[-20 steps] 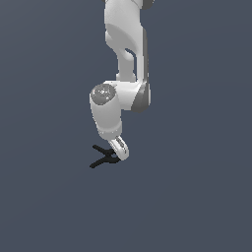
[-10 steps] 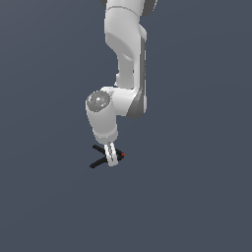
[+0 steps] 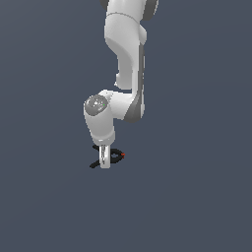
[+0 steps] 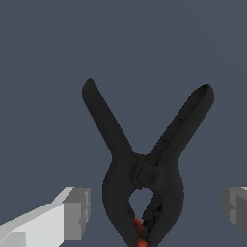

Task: Pick up the object and move it to a goal position.

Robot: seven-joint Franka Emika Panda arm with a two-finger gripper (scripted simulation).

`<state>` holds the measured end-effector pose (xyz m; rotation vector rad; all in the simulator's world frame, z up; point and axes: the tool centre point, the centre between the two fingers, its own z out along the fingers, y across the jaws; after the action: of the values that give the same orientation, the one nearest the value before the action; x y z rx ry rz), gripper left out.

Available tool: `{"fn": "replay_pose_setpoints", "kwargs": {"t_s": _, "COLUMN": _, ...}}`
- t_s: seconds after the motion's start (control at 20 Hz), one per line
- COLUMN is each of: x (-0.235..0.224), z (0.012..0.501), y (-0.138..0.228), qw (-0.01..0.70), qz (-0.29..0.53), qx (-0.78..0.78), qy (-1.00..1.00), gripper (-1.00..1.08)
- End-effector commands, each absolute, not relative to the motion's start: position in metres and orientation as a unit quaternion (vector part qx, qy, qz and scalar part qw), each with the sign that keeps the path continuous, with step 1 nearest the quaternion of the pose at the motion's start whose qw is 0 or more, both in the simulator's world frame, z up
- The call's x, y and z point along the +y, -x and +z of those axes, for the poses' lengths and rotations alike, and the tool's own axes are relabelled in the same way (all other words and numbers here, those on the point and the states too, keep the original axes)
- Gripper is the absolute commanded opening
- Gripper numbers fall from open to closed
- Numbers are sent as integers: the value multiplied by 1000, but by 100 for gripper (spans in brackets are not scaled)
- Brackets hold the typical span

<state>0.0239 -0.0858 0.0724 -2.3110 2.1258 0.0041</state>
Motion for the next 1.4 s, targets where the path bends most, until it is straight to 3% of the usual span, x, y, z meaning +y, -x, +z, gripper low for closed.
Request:
{"fn": "replay_pose_setpoints", "kwargs": {"t_s": 0.0, "x": -88, "z": 71, "y": -24, "qw": 0, "qz": 1, "qx": 687, "qy": 726, "gripper": 100}}
{"fn": "replay_pose_setpoints", "kwargs": {"t_s": 0.45, "x": -88, "z": 66, "y": -24, "qw": 0, "qz": 0, "qx": 693, "qy": 721, "gripper": 100}}
{"fn": "replay_pose_setpoints", "kwargs": {"t_s": 1.15, "x": -89, "z": 19, "y": -24, "qw": 0, "qz": 0, "qx": 695, "qy": 719, "gripper": 100}}
{"fn": "replay_pose_setpoints", "kwargs": {"t_s": 1.2, "x": -89, "z": 19, "y": -24, "qw": 0, "qz": 0, "qx": 695, "qy": 719, "gripper": -100}}
{"fn": "replay_pose_setpoints", "kwargs": {"t_s": 1.35, "x": -89, "z": 19, "y": -24, "qw": 0, "qz": 0, "qx": 695, "qy": 719, "gripper": -100}}
